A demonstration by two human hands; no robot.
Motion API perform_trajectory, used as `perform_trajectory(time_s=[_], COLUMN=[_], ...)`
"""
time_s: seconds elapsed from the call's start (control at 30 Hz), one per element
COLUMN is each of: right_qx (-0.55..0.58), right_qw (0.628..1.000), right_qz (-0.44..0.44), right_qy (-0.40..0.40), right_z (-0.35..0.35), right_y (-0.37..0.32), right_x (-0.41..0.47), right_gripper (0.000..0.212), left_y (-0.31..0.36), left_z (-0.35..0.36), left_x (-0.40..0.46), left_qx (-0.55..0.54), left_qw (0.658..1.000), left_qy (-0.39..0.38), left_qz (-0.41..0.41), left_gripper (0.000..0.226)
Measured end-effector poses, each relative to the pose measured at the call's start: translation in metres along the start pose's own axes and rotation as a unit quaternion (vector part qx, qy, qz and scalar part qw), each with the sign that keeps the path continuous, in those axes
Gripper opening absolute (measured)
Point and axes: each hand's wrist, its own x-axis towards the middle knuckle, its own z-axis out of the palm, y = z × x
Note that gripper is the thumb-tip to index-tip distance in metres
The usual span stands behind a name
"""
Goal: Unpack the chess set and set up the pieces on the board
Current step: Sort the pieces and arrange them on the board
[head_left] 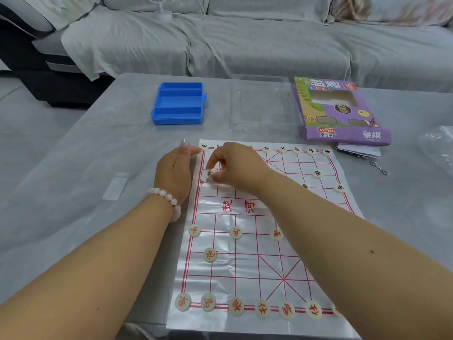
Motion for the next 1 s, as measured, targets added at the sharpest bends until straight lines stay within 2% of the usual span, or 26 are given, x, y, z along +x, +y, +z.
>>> perform_trajectory(time_s=[0.23, 0.33, 0.47, 0.6, 0.7, 0.83, 1.0], right_qx=[-0.031, -0.027, 0.012, -0.020, -0.031, -0.025, 0.012], right_qw=[0.999, 1.000, 0.995, 0.990, 0.990, 0.989, 0.996], right_qz=[-0.013, -0.009, 0.084, 0.136, 0.138, 0.143, 0.089], right_qy=[-0.025, -0.011, 0.044, 0.006, -0.006, 0.002, 0.002], right_z=[0.020, 0.007, -0.030, -0.027, -0.015, -0.011, -0.004], right_y=[-0.010, -0.004, 0.034, 0.052, 0.049, 0.046, 0.029], right_x=[0.008, 0.006, 0.008, 0.007, 0.009, 0.011, 0.013], right_gripper=[0.021, 0.031, 0.029, 0.035, 0.037, 0.031, 0.026], left_y=[-0.001, -0.002, -0.004, -0.006, -0.005, -0.005, -0.005], left_z=[-0.001, -0.001, 0.000, 0.000, 0.000, 0.000, 0.000], left_x=[0.002, 0.003, 0.004, 0.005, 0.005, 0.005, 0.005], left_qx=[-0.024, -0.019, -0.030, -0.025, -0.019, -0.007, 0.001], left_qw=[1.000, 1.000, 0.999, 0.999, 0.999, 0.999, 1.000], left_qy=[-0.002, -0.010, -0.024, -0.027, -0.025, -0.023, -0.016], left_qz=[-0.004, -0.011, -0.035, -0.031, -0.032, -0.028, -0.024], left_gripper=[0.056, 0.055, 0.057, 0.056, 0.056, 0.055, 0.055])
